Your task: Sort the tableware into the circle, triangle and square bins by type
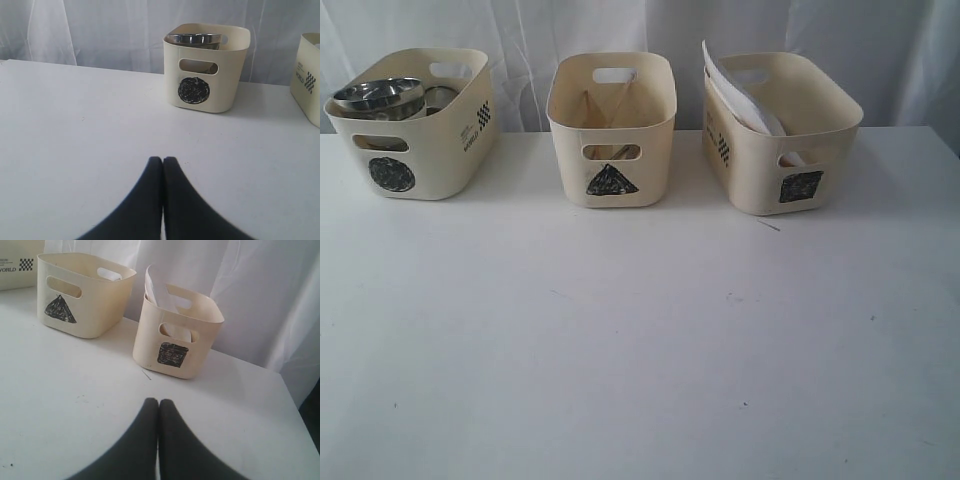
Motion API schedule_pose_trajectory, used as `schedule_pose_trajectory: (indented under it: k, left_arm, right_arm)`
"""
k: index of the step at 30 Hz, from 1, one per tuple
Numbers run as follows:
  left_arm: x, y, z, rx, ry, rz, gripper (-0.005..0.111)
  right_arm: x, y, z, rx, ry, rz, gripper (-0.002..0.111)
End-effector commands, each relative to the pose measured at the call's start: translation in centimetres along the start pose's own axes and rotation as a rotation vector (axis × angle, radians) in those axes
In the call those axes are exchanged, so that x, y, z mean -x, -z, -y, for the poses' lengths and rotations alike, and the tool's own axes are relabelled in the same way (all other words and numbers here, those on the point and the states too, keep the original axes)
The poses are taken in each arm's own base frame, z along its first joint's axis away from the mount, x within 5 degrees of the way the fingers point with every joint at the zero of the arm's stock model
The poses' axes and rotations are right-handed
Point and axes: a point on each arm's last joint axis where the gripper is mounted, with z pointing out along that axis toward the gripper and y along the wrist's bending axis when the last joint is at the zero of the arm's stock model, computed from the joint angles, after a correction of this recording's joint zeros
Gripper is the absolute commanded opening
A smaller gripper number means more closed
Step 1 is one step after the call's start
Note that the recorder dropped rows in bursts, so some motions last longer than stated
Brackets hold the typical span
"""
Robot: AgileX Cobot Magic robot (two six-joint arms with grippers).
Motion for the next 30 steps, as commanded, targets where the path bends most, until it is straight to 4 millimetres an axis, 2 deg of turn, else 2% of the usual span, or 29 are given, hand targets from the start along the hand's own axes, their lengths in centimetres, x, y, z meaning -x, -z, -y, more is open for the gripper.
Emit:
schedule_pose_trajectory:
  k: [1, 8, 13, 17, 30]
  left_arm:
    - [-0.05, 0.02, -0.01, 0.001, 0.01, 0.006, 0.0]
    - [-0.05, 0.02, -0.01, 0.001, 0.01, 0.006, 0.0]
    - [-0.05, 0.02, -0.01, 0.001, 0.01, 0.006, 0.0]
    - [-0.05, 0.02, -0.01, 0.001, 0.01, 0.006, 0.0]
    - [-0.05, 0.02, -0.01, 0.001, 0.01, 0.006, 0.0]
  right_arm:
    - [-0.11, 0.01, -0.03, -0.002, 0.0, 0.005, 0.0]
    - [-0.24, 0.01, -0.04, -0.001, -0.005, -0.01, 0.0]
    - [-0.17, 0.01, -0.31, 0.029, -0.161, -0.005, 0.0]
    - [-0.05, 0.02, -0.37, 0.036, -0.209, 0.007, 0.0]
    - [-0.05, 0.02, -0.37, 0.036, -0.209, 0.007, 0.0]
